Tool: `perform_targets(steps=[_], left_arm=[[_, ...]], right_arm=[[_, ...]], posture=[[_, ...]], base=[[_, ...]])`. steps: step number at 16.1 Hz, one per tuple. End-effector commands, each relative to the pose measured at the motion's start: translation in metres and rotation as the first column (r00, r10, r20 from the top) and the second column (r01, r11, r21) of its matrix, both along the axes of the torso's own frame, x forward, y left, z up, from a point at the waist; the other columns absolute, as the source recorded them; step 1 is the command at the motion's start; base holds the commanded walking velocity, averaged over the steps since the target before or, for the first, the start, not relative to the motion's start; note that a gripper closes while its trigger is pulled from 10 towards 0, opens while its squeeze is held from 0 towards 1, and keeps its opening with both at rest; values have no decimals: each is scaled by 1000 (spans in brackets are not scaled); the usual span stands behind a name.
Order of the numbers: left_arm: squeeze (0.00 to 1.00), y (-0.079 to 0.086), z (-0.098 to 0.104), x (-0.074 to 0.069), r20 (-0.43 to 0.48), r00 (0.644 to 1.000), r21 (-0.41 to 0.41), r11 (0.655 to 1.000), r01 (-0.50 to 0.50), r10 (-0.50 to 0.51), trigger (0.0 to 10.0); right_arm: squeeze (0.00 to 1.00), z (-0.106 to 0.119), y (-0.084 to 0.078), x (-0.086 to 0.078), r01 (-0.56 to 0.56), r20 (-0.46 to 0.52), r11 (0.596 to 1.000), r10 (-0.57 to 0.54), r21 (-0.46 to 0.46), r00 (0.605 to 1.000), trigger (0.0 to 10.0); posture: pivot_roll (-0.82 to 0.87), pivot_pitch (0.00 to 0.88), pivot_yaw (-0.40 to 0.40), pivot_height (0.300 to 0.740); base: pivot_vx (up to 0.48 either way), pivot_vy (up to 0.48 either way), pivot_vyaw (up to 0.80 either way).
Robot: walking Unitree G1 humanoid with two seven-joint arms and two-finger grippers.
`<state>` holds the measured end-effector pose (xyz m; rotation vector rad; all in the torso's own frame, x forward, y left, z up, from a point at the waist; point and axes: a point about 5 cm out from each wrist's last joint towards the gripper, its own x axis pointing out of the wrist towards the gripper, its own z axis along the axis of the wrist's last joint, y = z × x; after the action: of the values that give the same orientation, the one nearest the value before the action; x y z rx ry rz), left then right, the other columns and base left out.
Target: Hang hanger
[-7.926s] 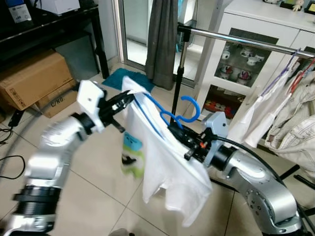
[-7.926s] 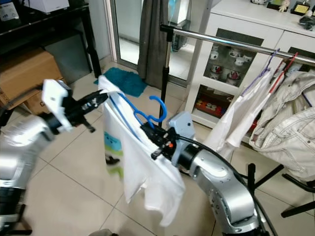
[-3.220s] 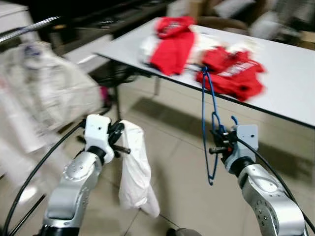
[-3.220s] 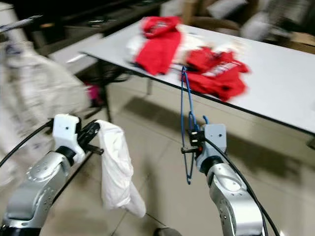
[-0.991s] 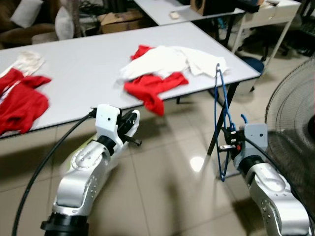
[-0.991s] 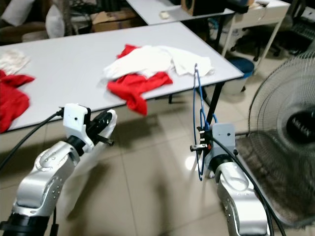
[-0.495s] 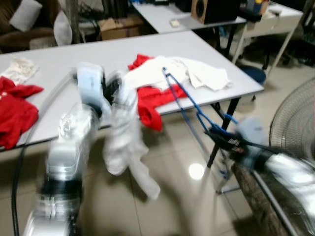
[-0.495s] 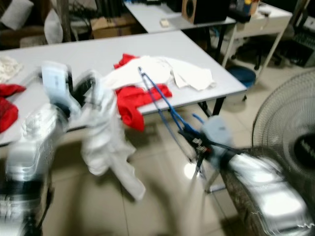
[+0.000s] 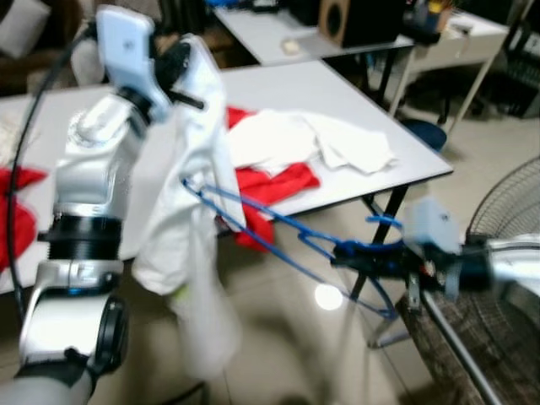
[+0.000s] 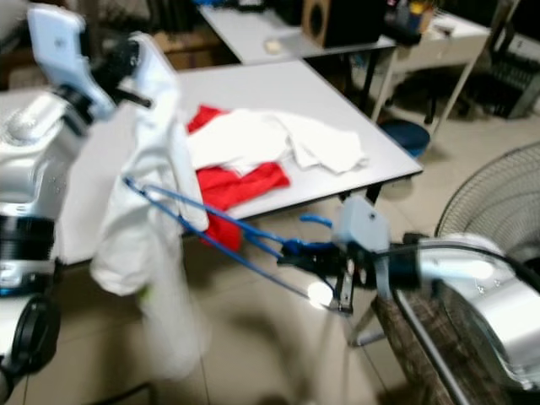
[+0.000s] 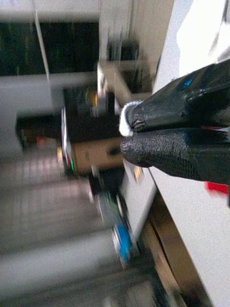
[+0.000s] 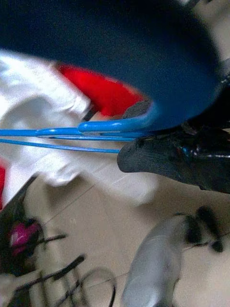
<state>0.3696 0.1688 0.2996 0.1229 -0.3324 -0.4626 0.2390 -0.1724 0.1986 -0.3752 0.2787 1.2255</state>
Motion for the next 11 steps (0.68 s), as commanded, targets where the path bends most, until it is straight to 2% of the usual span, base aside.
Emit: perform_targets(steps=[1,4,6,7,8,10,11], left_arm=[[0,11,22,-6,58,998,-2,1000,27,-27,10000],[0,16,40,-19,90,988,33,992,121,-124,10000],[0,18,47,-31,97,974,105,975,194,-204,10000],[0,19,48,-33,96,972,112,973,202,-213,10000],[0,23,51,-37,100,970,123,970,210,-223,10000],[0,32,62,-47,114,963,119,965,232,-245,10000],[0,34,71,-54,146,953,115,961,251,-266,10000]], right_arm=[[0,7,5,10,-47,43,998,48,-30,998,10000],[0,20,12,33,-97,98,992,104,-77,990,10000],[0,31,19,56,-121,135,985,137,-120,981,10000],[0,33,20,59,-125,139,984,143,-128,980,10000],[0,39,23,71,-137,154,979,160,-154,975,10000],[0,54,25,106,-45,235,973,99,-225,967,10000],[0,71,27,127,88,337,974,-13,-208,941,10000]], posture=[[-63,0,18,740],[-41,0,0,740],[-31,0,-12,740],[-27,0,-18,740],[-19,0,-28,740],[-5,0,-41,740],[-5,0,-41,740]], base=[[394,0,0],[393,0,0],[392,0,0],[394,0,0],[394,0,0],[386,0,0],[382,0,0]])
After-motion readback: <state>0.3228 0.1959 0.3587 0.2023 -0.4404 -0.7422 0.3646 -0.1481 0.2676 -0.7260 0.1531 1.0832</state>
